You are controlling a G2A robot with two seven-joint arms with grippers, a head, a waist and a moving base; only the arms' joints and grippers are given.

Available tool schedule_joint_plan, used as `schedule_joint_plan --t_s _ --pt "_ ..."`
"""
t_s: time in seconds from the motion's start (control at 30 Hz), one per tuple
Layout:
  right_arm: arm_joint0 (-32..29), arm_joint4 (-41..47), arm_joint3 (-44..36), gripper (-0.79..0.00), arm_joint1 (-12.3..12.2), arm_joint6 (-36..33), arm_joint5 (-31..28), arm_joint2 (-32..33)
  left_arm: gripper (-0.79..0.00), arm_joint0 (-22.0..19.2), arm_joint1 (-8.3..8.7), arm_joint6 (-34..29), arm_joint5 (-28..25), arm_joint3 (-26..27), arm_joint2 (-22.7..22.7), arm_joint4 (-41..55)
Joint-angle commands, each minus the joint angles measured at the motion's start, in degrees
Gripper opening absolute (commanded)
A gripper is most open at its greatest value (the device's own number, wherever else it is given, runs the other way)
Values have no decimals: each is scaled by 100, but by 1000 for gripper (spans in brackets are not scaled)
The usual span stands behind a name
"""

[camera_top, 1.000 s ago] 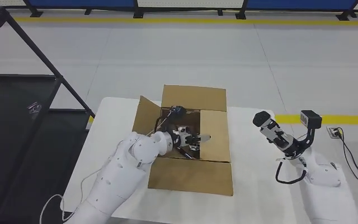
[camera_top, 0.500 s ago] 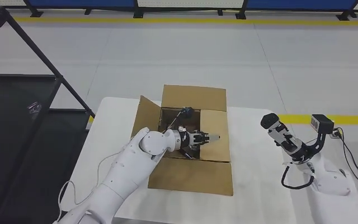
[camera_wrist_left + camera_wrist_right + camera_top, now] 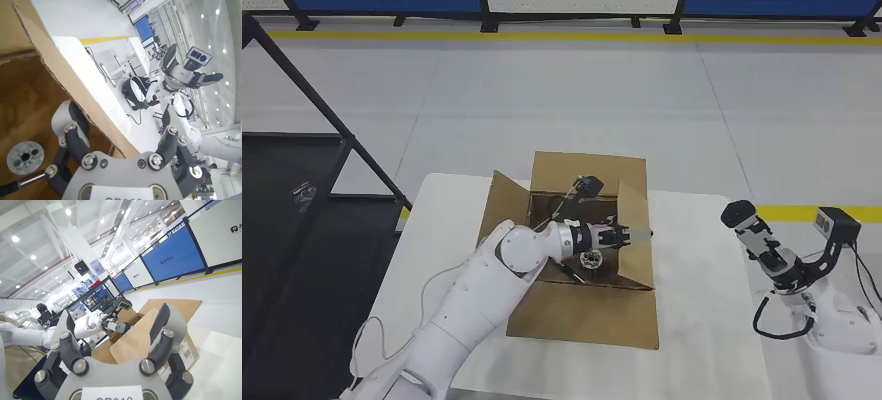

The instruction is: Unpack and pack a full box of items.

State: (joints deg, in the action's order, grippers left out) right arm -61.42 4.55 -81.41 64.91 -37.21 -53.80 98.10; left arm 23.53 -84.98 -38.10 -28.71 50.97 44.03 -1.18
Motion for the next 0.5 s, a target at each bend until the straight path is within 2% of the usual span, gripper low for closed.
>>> schedule_joint_plan --t_s 0.0,0.17,0.47 --pt "-69 22 -11 0 -22 85 -41 94 0 -16 -55 216 24 48 -82 -129" --pt "-321 65 -72 0 -77 294 -148 358 0 -88 -238 414 -105 9 -336 -157" --pt "-750 124 -149 0 -154 571 -283 685 0 -355 -683 689 -344 -690 -809 -51"
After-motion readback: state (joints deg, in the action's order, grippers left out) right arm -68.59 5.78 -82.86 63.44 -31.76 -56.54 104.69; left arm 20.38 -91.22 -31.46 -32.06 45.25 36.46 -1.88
